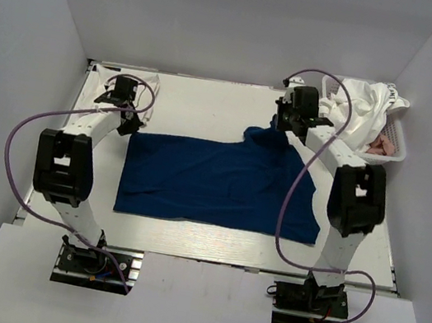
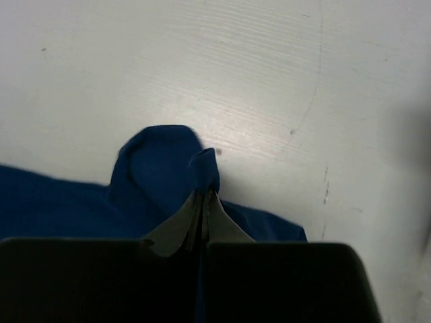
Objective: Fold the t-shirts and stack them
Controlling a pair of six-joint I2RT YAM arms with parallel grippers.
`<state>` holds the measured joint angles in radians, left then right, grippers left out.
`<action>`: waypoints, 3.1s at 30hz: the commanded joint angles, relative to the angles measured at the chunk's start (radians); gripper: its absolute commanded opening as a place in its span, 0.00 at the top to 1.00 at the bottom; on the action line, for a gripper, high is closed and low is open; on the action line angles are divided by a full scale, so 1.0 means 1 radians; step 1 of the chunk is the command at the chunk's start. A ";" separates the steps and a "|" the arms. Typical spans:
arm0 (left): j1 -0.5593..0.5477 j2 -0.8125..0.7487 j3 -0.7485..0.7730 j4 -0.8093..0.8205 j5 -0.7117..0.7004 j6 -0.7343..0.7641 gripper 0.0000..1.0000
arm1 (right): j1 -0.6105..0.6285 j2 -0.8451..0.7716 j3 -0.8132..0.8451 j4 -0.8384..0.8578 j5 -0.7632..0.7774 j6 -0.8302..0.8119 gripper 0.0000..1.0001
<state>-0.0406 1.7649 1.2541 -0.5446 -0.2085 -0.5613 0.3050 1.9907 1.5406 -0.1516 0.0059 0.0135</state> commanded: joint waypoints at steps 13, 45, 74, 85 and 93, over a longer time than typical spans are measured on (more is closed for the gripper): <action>-0.048 -0.323 -0.260 0.087 -0.028 -0.031 1.00 | 0.075 -0.735 -0.588 -0.086 0.156 0.058 1.00; -0.062 -0.532 -0.458 0.152 0.146 -0.158 0.00 | 0.088 -0.981 -0.921 -0.039 0.005 0.421 0.10; -0.093 -0.193 -0.478 0.196 0.115 -0.117 0.00 | 0.193 -0.676 -0.855 0.034 -0.444 0.387 0.10; -0.093 -0.192 -0.469 0.187 0.124 -0.107 0.00 | 0.200 -0.696 -0.787 0.039 -0.129 0.307 0.10; -0.093 -0.211 -0.479 0.187 0.124 -0.098 0.00 | 0.200 -0.498 -0.714 0.050 -0.142 0.324 0.10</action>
<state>-0.1368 1.5417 0.8059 -0.3111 -0.0696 -0.6750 0.5045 1.4353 0.7948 -0.1165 -0.1547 0.3370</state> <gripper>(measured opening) 0.997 0.904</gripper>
